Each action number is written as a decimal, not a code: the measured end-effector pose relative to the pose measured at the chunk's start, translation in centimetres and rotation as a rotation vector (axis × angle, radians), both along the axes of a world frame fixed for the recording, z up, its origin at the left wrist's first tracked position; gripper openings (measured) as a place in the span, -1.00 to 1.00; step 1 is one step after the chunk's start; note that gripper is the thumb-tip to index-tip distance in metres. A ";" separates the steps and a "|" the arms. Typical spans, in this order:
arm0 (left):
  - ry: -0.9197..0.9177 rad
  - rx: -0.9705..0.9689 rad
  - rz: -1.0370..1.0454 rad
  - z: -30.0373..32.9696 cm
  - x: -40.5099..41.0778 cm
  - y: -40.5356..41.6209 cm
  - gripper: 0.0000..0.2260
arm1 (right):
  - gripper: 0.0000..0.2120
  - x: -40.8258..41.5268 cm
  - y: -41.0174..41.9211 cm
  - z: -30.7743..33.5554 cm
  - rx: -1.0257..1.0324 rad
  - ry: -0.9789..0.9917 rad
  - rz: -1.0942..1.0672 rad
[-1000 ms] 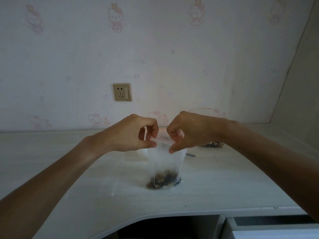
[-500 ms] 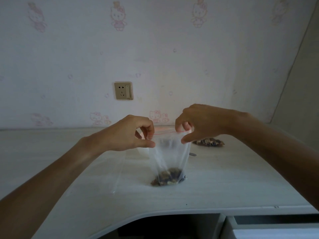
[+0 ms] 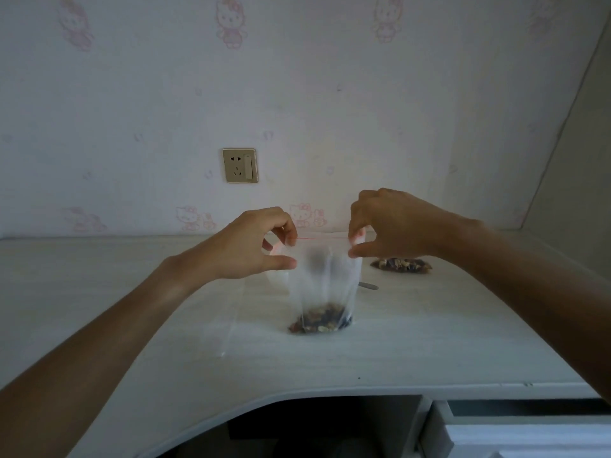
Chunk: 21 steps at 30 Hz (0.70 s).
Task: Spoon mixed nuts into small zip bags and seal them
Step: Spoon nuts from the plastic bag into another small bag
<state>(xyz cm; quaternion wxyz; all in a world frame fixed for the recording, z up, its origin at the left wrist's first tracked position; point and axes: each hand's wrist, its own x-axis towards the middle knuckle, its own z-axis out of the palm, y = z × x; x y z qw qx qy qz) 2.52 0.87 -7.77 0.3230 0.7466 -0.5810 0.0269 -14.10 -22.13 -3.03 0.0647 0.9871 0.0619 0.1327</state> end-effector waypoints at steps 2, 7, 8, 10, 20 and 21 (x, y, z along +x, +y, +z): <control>-0.018 -0.046 0.016 -0.5 -0.1 0.1 -0.71 | -0.72 -0.2 -0.1 -0.2 0.012 -0.046 -0.029; 0.188 -0.164 0.118 -3.4 -0.3 1.1 -0.42 | -0.56 -0.8 -1.2 -1.6 0.183 -0.159 -0.074; 0.249 -0.160 0.136 -4.5 -0.5 1.3 -0.34 | -0.51 -1.0 -1.3 -2.2 0.251 -0.170 -0.083; 0.390 -0.152 0.150 -6.8 -1.0 1.2 -0.28 | -0.41 -1.2 -1.6 -3.8 0.402 -0.175 -0.110; 0.683 -0.178 0.169 -12.3 -3.1 -1.9 -0.86 | 0.02 -0.4 -0.6 -12.6 1.197 -0.059 -0.274; 0.714 -0.183 0.173 -12.4 -3.4 -2.0 -0.83 | -0.02 -0.4 -0.3 -13.2 1.260 -0.024 -0.272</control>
